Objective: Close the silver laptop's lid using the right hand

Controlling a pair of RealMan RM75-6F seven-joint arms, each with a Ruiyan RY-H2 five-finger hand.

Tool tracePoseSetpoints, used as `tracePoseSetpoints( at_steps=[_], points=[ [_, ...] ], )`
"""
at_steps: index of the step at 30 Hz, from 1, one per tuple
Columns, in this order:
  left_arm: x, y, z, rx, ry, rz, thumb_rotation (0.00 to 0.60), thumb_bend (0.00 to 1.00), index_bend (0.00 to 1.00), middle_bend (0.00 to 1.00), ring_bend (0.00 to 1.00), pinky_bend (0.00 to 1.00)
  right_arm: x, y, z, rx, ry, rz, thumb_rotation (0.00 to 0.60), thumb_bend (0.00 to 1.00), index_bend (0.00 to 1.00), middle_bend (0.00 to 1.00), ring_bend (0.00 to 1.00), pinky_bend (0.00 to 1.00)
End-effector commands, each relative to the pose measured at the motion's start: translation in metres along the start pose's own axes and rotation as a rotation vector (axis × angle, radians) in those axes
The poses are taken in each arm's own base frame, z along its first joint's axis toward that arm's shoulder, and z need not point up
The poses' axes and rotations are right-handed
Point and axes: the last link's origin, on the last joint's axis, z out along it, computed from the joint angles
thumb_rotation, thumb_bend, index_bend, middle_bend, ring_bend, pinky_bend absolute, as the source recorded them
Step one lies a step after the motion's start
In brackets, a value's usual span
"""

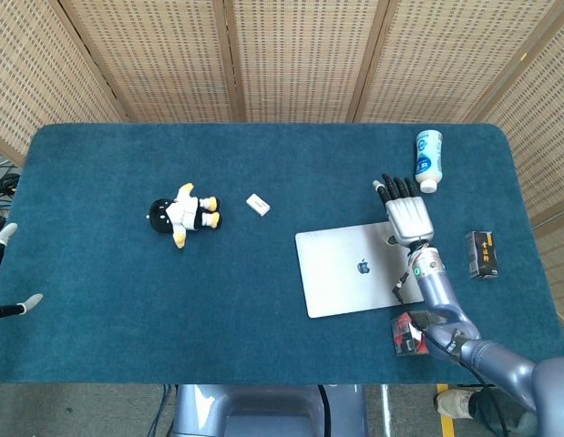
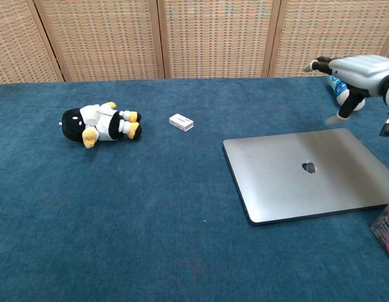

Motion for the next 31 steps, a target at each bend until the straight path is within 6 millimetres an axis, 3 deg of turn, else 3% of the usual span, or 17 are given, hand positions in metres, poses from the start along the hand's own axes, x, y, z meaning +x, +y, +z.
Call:
tracePoseSetpoints(
  at_steps=[1, 6, 9, 12, 17, 24, 31],
  points=[
    [0.000, 0.000, -0.001, -0.004, 0.000, -0.001, 0.600, 0.00, 0.00, 0.00, 0.00, 0.00, 0.039, 0.013, -0.015, 0.014, 0.120, 0.056, 0.600, 0.20, 0.00, 0.00, 0.00, 0.00],
    [-0.001, 0.000, -0.003, -0.015, 0.001, 0.002, 0.600, 0.00, 0.00, 0.00, 0.00, 0.00, 0.066, 0.029, -0.049, 0.024, 0.215, 0.123, 0.600, 0.18, 0.00, 0.00, 0.00, 0.00],
    [-0.004, 0.001, -0.004, -0.026, 0.010, 0.004, 0.600, 0.00, 0.00, 0.00, 0.00, 0.00, 0.073, 0.041, -0.078, 0.015, 0.273, 0.168, 0.600, 0.08, 0.00, 0.00, 0.00, 0.00],
    [-0.007, 0.000, -0.006, -0.034, 0.015, 0.010, 0.600, 0.00, 0.00, 0.00, 0.00, 0.00, 0.068, 0.052, -0.110, 0.000, 0.292, 0.219, 0.600, 0.00, 0.00, 0.00, 0.00, 0.00],
    [-0.013, -0.001, -0.011, -0.061, 0.029, 0.016, 0.600, 0.00, 0.00, 0.00, 0.00, 0.00, 0.059, 0.069, -0.171, -0.017, 0.326, 0.260, 0.600, 0.00, 0.00, 0.00, 0.00, 0.00],
    [-0.019, 0.000, -0.016, -0.100, 0.055, 0.008, 0.600, 0.00, 0.00, 0.00, 0.00, 0.00, 0.053, 0.072, -0.226, -0.062, 0.292, 0.255, 0.600, 0.00, 0.00, 0.00, 0.00, 0.00],
    [-0.020, 0.001, -0.020, -0.117, 0.060, 0.007, 0.600, 0.00, 0.00, 0.00, 0.00, 0.00, 0.047, 0.073, -0.244, -0.093, 0.258, 0.261, 0.600, 0.00, 0.00, 0.00, 0.00, 0.00]
  ],
)
